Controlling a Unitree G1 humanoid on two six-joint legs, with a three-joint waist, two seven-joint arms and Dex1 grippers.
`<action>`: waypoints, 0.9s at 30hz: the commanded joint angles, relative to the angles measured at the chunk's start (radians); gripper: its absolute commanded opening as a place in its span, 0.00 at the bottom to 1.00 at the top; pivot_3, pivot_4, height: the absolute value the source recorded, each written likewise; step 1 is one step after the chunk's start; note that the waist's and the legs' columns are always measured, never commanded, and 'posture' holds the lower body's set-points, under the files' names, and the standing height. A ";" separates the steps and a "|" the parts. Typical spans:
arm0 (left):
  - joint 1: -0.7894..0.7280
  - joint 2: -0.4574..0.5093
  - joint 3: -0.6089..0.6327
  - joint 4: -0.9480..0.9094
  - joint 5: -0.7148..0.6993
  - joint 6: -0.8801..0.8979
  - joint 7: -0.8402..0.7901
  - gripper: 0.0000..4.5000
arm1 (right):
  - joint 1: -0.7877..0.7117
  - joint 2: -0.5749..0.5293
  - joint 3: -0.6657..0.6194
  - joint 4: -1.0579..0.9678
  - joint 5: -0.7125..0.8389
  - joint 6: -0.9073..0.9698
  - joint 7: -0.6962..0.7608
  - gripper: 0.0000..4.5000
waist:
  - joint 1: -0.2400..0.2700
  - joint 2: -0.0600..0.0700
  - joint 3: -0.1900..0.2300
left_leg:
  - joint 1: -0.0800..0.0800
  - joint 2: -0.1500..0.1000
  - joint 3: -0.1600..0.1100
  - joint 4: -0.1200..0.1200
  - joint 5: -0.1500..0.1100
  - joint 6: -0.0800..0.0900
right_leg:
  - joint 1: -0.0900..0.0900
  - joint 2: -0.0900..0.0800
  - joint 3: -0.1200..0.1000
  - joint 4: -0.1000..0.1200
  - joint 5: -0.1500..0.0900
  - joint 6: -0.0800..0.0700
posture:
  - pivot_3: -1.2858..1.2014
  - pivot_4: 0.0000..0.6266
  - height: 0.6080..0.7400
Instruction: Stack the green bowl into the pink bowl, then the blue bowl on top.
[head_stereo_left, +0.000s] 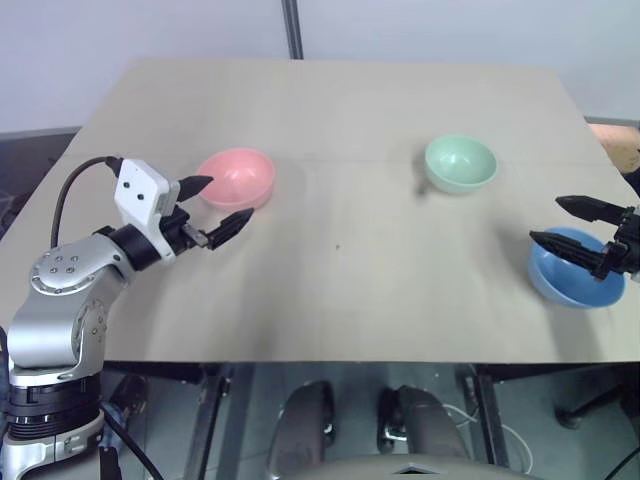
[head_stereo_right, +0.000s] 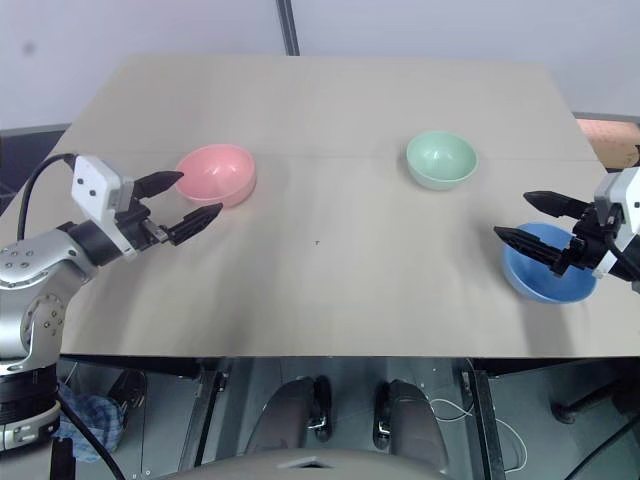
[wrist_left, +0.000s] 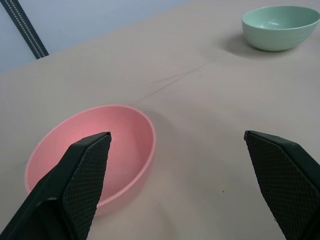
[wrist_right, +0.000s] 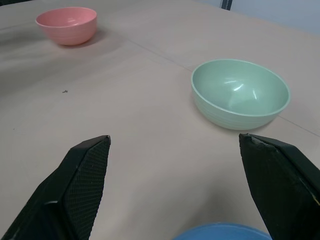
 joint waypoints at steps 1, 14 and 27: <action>0.005 0.019 0.016 -0.018 0.001 -0.020 0.000 1.00 | -0.006 -0.015 -0.024 -0.004 0.005 -0.022 0.008 0.99 | 0.000 0.000 0.000 | 0.000 0.000 0.000 0.000 0.000 0.000 | 0.000 0.000 0.000 0.000 0.000 0.000 | 0.52 0.24 1.00; -0.001 0.032 0.024 0.009 0.004 -0.022 -0.001 1.00 | -0.017 -0.002 -0.008 0.001 0.002 -0.024 0.003 0.99 | 0.000 0.000 0.000 | 0.001 0.000 0.000 0.000 0.000 0.000 | 0.001 0.000 0.000 0.000 0.000 0.000 | 0.52 0.24 1.00; -0.016 0.056 0.005 0.047 0.024 -0.051 -0.012 1.00 | -0.010 0.014 -0.005 -0.013 0.013 -0.039 0.017 0.99 | 0.000 0.000 0.000 | 0.002 0.000 0.000 0.000 0.000 0.000 | 0.002 0.000 0.000 0.000 0.000 0.000 | 0.52 0.24 1.00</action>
